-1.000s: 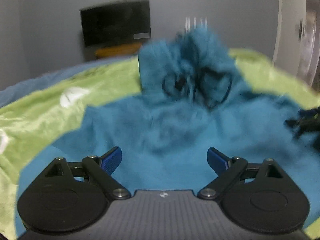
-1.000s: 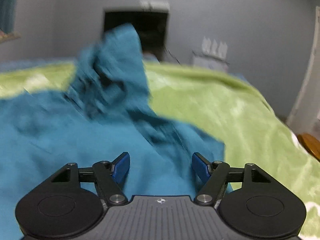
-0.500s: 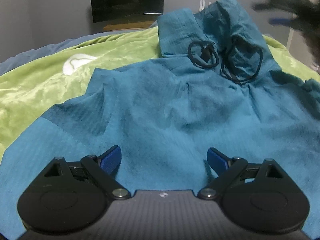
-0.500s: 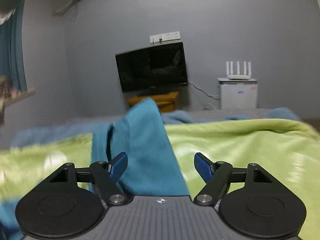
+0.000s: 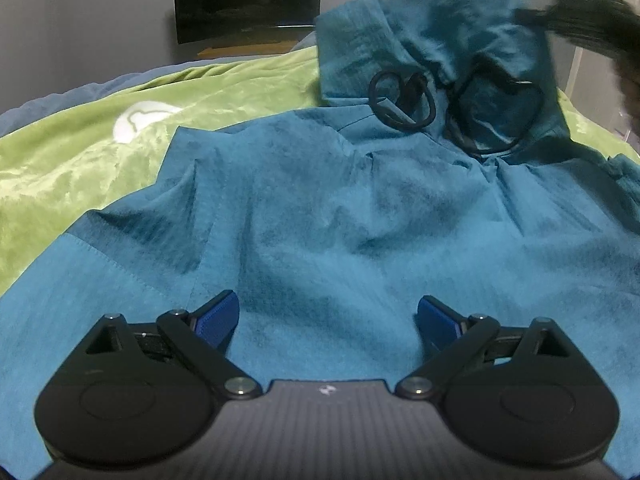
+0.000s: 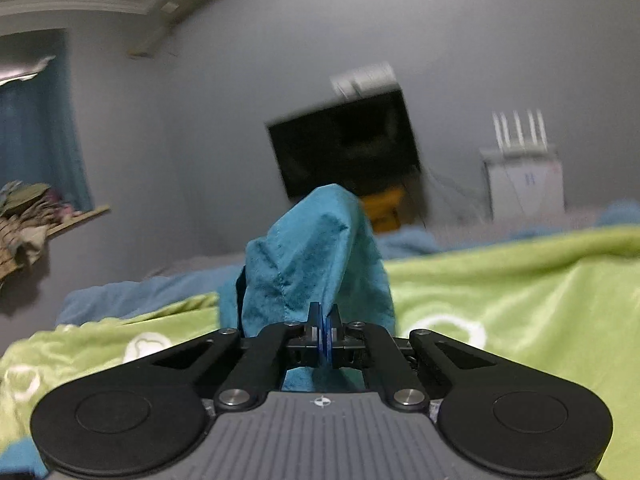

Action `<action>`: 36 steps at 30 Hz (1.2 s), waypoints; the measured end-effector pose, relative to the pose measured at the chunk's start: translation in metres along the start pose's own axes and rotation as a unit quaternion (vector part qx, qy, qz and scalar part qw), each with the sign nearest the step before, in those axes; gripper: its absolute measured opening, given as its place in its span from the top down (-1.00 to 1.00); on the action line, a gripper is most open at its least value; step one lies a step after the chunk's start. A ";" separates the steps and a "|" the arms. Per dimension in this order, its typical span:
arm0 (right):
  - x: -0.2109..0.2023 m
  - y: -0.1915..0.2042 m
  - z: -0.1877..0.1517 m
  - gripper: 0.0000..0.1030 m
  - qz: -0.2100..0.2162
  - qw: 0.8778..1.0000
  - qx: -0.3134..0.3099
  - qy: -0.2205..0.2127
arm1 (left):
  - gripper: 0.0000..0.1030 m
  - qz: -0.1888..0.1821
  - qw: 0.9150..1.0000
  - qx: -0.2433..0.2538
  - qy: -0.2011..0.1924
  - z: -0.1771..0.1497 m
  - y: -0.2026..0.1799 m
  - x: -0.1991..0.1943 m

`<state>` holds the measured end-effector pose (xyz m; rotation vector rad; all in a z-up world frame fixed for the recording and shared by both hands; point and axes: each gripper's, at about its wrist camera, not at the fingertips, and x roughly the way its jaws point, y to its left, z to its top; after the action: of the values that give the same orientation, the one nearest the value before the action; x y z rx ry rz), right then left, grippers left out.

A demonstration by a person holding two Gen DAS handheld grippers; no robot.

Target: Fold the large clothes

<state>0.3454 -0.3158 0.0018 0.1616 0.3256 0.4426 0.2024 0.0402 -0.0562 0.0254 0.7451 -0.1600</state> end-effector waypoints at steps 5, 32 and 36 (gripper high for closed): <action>-0.087 0.028 -0.029 0.96 0.040 0.997 -0.070 -0.015 | -0.87 0.007 1.000 -0.011 -0.007 -0.001 0.002 -0.002; -0.176 0.146 -0.114 0.23 0.035 0.985 -0.135 0.107 | -0.87 -0.043 0.980 -0.025 -0.195 -0.003 0.000 -0.106; -0.148 0.150 -0.145 0.24 0.019 0.974 -0.133 0.180 | -0.87 -0.007 0.989 0.076 -0.125 -0.012 -0.023 -0.081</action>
<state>0.1105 -0.2352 -0.0601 -0.1778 0.6156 0.5504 0.1326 0.0289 -0.0094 0.1426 0.4813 -0.2289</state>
